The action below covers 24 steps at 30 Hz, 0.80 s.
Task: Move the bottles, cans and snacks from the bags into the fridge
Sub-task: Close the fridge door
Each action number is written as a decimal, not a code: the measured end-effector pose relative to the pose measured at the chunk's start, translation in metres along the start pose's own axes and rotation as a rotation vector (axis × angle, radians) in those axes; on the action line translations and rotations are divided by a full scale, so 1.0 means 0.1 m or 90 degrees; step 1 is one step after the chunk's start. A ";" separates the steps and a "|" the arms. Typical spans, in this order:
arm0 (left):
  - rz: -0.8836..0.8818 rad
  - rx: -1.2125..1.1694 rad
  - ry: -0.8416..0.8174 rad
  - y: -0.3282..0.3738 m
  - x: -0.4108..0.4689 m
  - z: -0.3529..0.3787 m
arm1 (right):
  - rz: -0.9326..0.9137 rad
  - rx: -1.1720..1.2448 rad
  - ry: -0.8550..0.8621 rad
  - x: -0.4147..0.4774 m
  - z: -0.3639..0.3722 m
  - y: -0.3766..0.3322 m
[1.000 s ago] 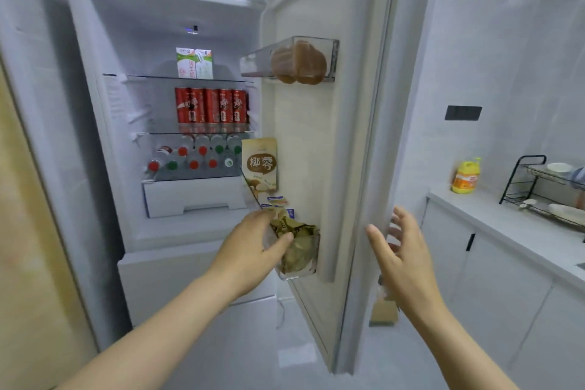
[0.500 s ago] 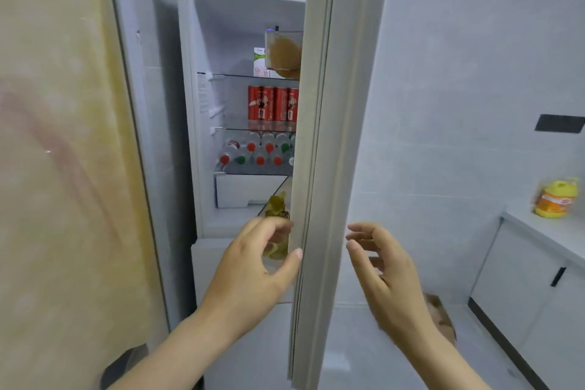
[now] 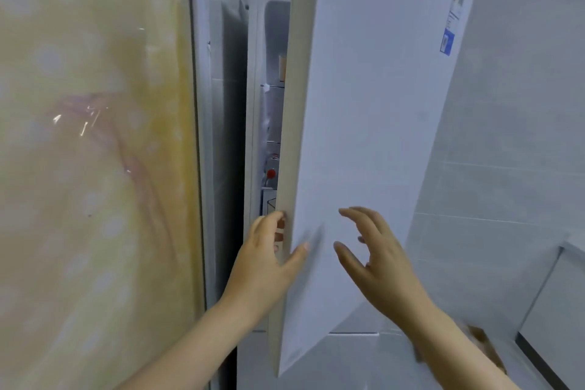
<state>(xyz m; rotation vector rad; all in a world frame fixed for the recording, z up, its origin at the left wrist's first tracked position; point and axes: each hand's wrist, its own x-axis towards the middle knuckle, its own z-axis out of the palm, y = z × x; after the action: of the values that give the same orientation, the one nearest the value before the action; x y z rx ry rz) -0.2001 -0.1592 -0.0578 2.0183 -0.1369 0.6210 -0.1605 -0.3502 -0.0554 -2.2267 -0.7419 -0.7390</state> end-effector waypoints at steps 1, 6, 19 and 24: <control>-0.009 0.001 0.012 -0.08 0.09 -0.03 | -0.005 -0.027 0.002 0.10 0.06 0.02; -0.048 0.027 0.084 -0.52 0.63 -0.15 | -0.051 -0.158 0.007 0.73 0.37 0.28; -0.110 0.102 0.131 -1.43 2.01 -0.25 | -0.098 -0.319 0.038 1.86 1.52 1.27; -0.113 0.079 0.114 -1.65 2.47 -0.23 | -0.122 -0.343 0.111 2.14 1.81 1.46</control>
<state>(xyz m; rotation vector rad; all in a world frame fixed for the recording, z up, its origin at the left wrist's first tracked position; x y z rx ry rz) 0.0611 -0.0165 -0.0602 2.0552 0.1899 0.7062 0.1358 -0.2445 -0.0827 -2.5348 -0.7377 -1.3405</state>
